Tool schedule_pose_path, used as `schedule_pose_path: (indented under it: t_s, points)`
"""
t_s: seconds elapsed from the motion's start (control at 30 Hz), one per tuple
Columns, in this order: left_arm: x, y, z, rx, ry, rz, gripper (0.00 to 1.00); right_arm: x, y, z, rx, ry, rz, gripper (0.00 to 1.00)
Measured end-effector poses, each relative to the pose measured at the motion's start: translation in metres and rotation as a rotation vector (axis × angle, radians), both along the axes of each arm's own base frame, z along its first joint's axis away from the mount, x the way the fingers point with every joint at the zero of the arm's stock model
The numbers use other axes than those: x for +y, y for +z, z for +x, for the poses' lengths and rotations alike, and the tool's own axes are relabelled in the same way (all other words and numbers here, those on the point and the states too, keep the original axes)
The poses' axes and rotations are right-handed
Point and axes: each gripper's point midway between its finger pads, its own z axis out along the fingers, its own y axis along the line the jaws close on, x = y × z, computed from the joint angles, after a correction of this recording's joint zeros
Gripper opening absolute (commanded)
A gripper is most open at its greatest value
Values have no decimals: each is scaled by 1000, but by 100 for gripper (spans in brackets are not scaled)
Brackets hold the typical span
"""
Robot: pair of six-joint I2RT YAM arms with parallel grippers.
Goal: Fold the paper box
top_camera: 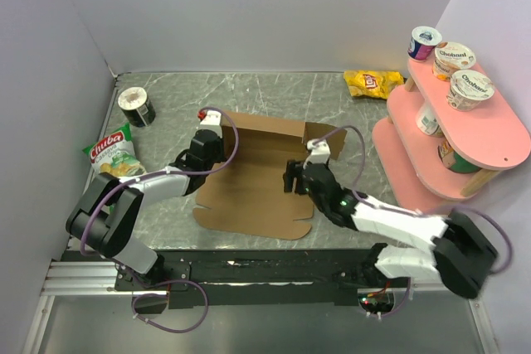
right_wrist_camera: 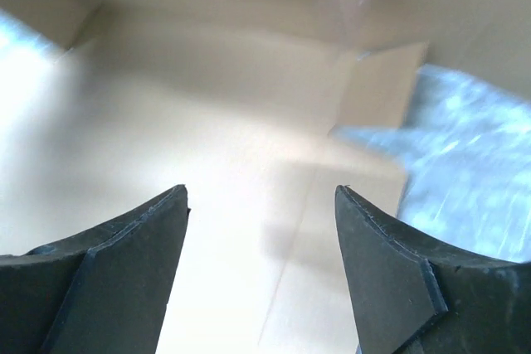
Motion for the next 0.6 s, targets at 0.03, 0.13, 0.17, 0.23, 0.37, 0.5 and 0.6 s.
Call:
schedule_pose_path:
  t_s: [0.03,0.13,0.17,0.23,0.37,0.5,0.6]
  points:
    - [0,0,0,0,1,0,1,2,7,-14,-1,43,16,78]
    - [1,1,1,7,4,2,1,-5,32,-39,-30,106,69,81]
    - [1,1,1,7,5,2,1,-9,42,-43,-48,110,85,82]
    - [2,1,1,9,5,3,1,-17,70,-47,-111,110,129,84]
    - [2,1,1,9,6,3,1,-37,131,-30,-170,47,148,89]
    - [2,1,1,9,4,2,1,-59,197,26,-213,-36,113,92]
    - [1,0,1,10,3,2,1,-59,204,59,-187,-17,26,92]
